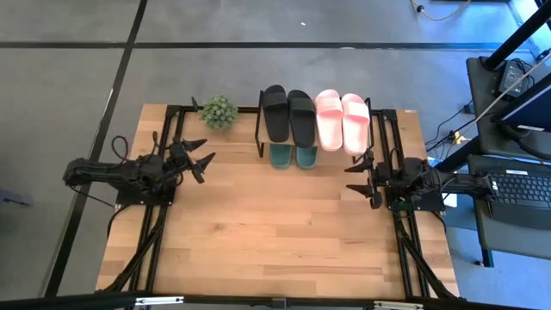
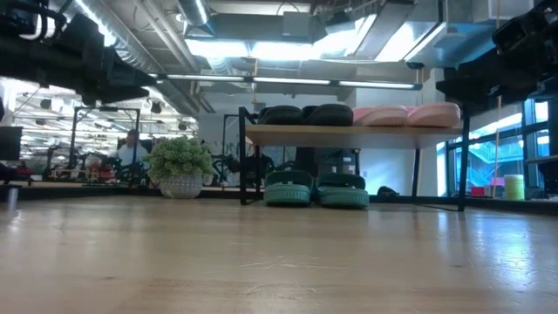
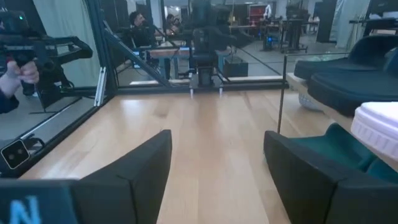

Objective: Pick and place slides into the shelf
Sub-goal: Return to Home Position

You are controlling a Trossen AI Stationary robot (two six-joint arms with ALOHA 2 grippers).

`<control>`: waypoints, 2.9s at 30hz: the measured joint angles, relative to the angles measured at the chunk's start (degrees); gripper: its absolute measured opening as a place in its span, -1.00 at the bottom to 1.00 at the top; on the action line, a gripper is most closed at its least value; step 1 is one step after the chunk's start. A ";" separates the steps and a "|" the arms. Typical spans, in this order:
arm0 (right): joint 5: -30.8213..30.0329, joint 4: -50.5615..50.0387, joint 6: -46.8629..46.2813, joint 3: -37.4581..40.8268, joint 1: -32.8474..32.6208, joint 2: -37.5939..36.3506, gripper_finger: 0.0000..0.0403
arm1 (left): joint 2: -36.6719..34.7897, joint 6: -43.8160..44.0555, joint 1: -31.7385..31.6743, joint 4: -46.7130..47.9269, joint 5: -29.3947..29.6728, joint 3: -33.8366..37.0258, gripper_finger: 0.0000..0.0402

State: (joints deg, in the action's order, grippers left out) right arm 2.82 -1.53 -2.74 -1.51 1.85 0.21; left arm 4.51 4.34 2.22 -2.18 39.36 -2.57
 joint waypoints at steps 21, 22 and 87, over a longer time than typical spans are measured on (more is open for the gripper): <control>-0.25 -0.49 3.18 -0.16 0.02 0.04 0.27 | -4.37 7.57 0.00 11.60 -0.04 -1.77 0.41; -0.25 -0.49 3.17 -0.16 0.02 0.14 0.27 | -4.37 7.56 0.00 11.61 -0.03 -1.77 0.41; -0.22 -0.45 0.00 -0.18 0.00 0.33 0.27 | -4.37 -0.43 0.00 6.47 -9.65 -1.60 0.41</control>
State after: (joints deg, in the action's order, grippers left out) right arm 2.59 -1.98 -2.74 -1.69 1.85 0.54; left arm 0.14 3.91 2.22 4.29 29.71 -4.16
